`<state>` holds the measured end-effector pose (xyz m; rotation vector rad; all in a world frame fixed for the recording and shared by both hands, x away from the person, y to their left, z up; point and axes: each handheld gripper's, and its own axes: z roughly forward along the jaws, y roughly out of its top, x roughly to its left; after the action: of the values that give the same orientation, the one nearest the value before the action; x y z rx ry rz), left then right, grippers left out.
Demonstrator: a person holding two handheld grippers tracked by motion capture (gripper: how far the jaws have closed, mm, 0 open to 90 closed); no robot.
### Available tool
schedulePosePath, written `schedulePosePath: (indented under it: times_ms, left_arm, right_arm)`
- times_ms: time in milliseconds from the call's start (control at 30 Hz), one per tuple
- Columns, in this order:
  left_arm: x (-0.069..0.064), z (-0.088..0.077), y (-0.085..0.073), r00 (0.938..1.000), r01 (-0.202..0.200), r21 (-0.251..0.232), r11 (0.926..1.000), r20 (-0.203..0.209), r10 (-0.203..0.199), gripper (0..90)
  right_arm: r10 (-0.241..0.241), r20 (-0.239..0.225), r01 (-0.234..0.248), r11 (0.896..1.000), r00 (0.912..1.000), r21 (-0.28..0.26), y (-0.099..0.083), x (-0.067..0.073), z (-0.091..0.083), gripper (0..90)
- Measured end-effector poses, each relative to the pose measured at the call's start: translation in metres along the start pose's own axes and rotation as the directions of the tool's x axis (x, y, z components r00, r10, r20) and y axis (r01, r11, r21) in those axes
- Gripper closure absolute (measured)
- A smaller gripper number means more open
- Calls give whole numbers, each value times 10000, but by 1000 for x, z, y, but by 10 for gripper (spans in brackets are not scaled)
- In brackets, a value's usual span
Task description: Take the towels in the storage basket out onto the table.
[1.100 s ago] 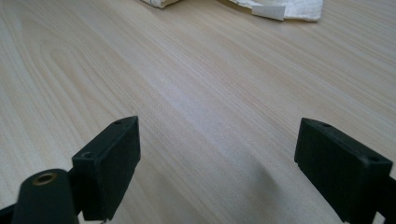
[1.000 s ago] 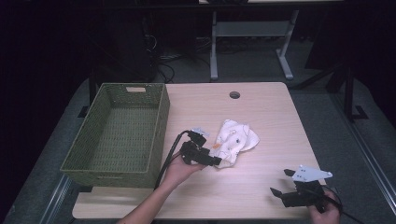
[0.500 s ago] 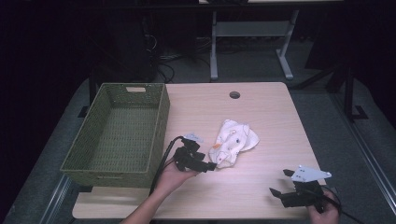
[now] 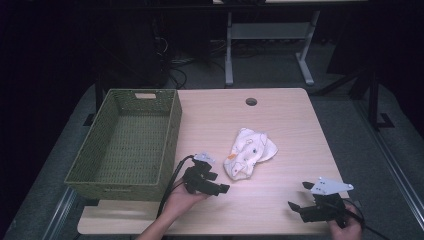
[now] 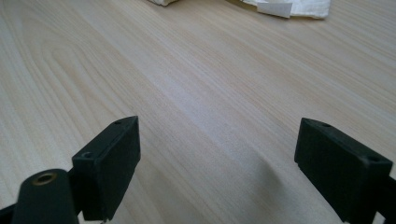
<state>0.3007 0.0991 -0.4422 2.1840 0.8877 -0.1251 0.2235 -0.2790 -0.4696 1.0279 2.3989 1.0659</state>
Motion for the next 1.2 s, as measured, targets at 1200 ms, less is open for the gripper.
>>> schedulePosePath:
  times_ms: [1200]
  left_arm:
    - [3, -15, -43, 9973, -565, 267, 9980, -446, 576, 283]
  right_arm:
    - [2, 22, -2, 10000, 10000, -56, 1, 3, 1, 140]
